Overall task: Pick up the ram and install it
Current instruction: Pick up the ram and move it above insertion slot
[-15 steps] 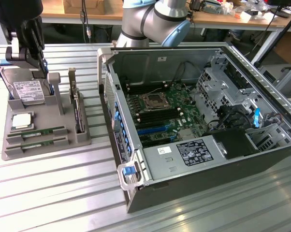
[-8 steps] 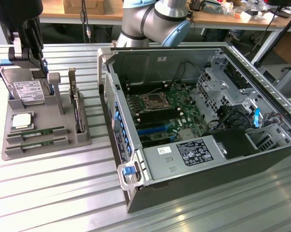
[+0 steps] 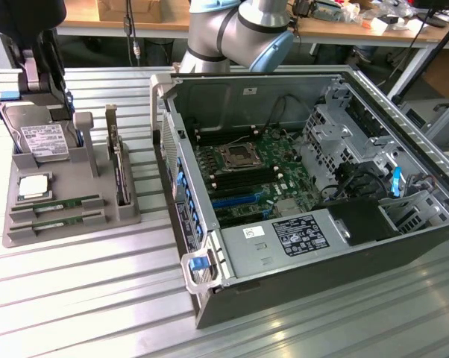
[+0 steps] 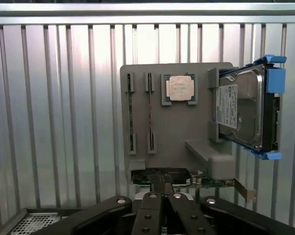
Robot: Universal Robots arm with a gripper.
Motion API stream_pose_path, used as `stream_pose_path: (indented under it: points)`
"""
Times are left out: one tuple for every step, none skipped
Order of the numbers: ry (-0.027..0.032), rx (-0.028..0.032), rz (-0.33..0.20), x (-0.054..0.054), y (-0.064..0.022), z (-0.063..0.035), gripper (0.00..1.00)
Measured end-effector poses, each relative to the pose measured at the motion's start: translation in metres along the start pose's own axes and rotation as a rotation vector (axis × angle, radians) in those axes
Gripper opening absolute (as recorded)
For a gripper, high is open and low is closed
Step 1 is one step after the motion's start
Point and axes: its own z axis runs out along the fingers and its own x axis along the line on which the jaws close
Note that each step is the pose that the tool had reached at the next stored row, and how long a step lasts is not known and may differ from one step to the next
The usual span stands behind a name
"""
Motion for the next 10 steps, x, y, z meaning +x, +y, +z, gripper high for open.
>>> stream_pose_path:
  points:
    - [-0.0004,-0.0001,-0.006,0.0000,0.0000,0.0000,0.11]
    - [-0.0006,-0.0003,-0.010,0.0000,0.0000,0.0000,0.11]
    - [-0.0009,-0.0004,-0.014,0.0000,0.0000,0.0000,0.11]
    - [-0.0015,-0.0008,-0.025,0.0000,0.0000,0.0000,0.11]
    - [-0.0021,-0.0010,-0.033,0.0000,0.0000,0.0000,0.11]
    - [-0.0026,-0.0013,-0.041,0.0000,0.0000,0.0000,0.11]
    - [-0.0028,-0.0014,-0.045,0.0000,0.0000,0.0000,0.11]
    - [-0.0030,-0.0117,-0.045,0.0001,-0.0001,0.0001,0.11]
    - [-0.0033,-0.0426,-0.043,0.0001,-0.0001,0.0006,0.11]
    - [-0.0039,-0.0691,-0.043,0.0000,-0.0001,0.0010,0.11]
